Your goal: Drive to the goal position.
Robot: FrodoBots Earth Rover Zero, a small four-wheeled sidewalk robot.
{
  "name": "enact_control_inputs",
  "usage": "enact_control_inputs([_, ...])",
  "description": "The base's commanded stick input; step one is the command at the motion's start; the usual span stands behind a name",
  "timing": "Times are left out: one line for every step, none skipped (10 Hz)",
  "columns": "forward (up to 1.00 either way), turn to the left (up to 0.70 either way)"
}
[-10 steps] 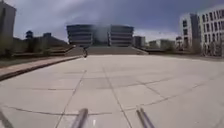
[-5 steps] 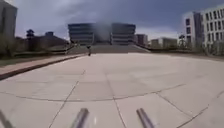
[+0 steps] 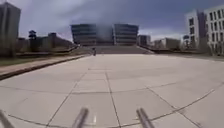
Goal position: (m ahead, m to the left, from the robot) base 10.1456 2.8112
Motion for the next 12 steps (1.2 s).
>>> enact_control_inputs([1.0,0.0])
enact_control_inputs([1.0,0.0])
enact_control_inputs([1.0,0.02])
enact_control_inputs([1.0,0.08])
enact_control_inputs([1.0,0.34])
enact_control_inputs([1.0,0.4])
enact_control_inputs([1.0,0.19])
enact_control_inputs([1.0,0.0])
enact_control_inputs([1.0,0.0])
enact_control_inputs([1.0,0.0])
enact_control_inputs([1.0,0.0])
enact_control_inputs([1.0,0.0])
